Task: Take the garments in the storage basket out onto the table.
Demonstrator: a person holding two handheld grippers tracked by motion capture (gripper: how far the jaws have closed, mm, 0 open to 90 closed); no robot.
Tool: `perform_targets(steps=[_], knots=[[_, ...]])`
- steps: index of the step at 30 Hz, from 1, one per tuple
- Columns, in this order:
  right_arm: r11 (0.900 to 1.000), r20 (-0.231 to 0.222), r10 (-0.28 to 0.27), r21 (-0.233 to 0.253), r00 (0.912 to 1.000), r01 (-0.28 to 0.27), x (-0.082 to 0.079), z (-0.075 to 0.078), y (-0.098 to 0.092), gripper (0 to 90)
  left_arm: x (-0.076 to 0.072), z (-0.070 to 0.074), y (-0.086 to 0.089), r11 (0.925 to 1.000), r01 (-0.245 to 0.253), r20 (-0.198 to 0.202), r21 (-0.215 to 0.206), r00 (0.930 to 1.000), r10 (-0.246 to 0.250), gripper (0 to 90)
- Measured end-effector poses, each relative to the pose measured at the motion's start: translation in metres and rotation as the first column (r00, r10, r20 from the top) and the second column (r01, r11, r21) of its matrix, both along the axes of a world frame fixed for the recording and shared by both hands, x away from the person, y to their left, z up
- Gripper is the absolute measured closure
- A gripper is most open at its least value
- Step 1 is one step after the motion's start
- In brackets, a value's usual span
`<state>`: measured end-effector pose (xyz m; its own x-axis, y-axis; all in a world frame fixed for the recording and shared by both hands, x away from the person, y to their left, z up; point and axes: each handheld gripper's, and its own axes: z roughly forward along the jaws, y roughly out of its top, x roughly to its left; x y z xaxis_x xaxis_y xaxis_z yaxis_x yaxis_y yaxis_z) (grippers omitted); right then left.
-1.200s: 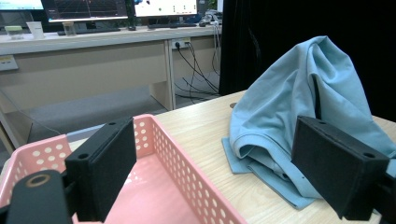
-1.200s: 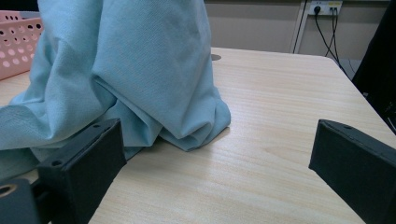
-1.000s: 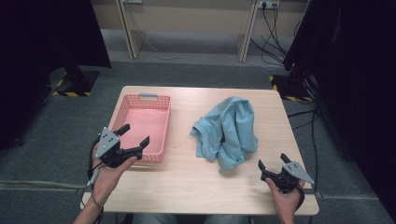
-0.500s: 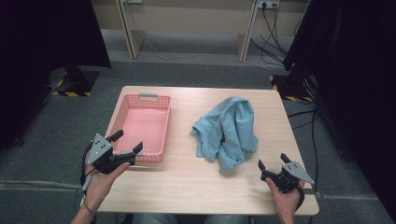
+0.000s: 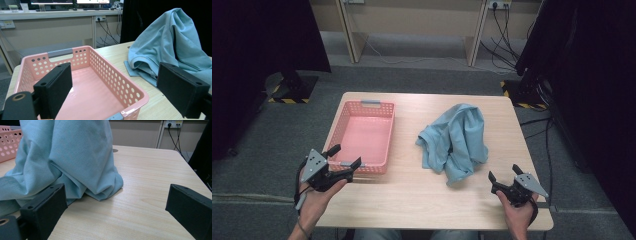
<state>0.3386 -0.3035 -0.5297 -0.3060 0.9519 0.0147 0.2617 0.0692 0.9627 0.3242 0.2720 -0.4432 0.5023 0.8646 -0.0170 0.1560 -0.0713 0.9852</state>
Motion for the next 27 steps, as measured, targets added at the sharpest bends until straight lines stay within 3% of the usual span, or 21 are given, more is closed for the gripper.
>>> perform_targets(steps=[10,27], knots=[[1.000,0.001,0.000,-0.002,1.0000,0.000,0.000,0.000,0.000,3.2,-0.007,-0.010,0.007,0.9997,0.001,0.001,-0.023,1.0000,-0.001,12.7],[1.000,0.000,-0.001,-0.004,1.0000,0.001,0.000,0.000,0.001,3.3,-0.018,-0.027,0.020,0.9998,-0.016,-0.009,-0.010,0.9998,0.016,12.5]])
